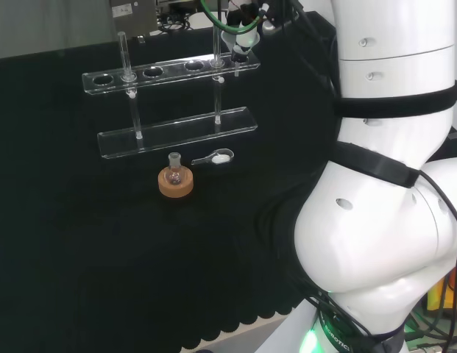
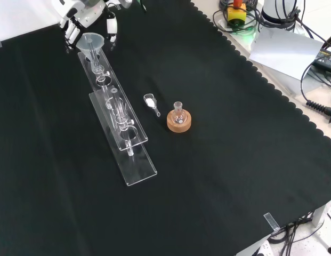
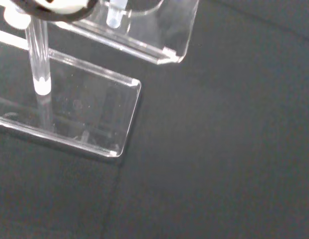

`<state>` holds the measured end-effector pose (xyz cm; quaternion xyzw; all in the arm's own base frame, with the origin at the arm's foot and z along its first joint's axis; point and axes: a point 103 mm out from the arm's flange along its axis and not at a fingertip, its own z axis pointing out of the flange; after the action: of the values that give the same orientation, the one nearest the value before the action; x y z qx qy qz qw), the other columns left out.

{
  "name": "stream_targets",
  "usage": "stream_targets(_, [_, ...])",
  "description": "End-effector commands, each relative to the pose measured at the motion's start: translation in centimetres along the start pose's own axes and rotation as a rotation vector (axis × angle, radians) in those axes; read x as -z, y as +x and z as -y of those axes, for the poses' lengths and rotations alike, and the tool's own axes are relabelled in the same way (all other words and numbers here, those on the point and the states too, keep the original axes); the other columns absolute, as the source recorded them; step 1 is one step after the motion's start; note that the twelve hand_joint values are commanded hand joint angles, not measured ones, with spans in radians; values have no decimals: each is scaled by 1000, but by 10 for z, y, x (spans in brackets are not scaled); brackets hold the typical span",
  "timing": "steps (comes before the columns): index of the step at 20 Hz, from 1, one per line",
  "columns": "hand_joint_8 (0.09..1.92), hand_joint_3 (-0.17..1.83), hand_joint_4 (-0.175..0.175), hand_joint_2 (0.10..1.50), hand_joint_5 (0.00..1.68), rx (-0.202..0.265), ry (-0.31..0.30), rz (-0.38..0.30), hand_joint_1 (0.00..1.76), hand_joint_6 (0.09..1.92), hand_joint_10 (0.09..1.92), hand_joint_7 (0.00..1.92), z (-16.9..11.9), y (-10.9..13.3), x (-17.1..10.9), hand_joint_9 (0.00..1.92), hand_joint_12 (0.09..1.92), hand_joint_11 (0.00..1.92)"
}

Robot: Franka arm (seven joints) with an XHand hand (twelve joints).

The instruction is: Pick up the funnel from the transparent funnel stand.

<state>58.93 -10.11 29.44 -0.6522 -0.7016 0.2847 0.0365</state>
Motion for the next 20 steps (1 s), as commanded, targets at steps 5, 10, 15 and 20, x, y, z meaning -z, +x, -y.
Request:
stream_targets(5, [561,517,6,949,615,-31,30,39,864,841,474,359,37,-8,30,878,1281,433])
stream_targets(10, [574,544,3,935,584,-62,21,43,900,870,482,338,67,-14,42,880,1279,438])
stream_targets(15, [575,557,-2,928,552,-87,3,47,912,867,489,325,101,-11,54,887,1278,440])
stream_targets(20, [576,567,-11,922,478,-101,0,35,922,844,500,316,131,0,53,906,1278,444])
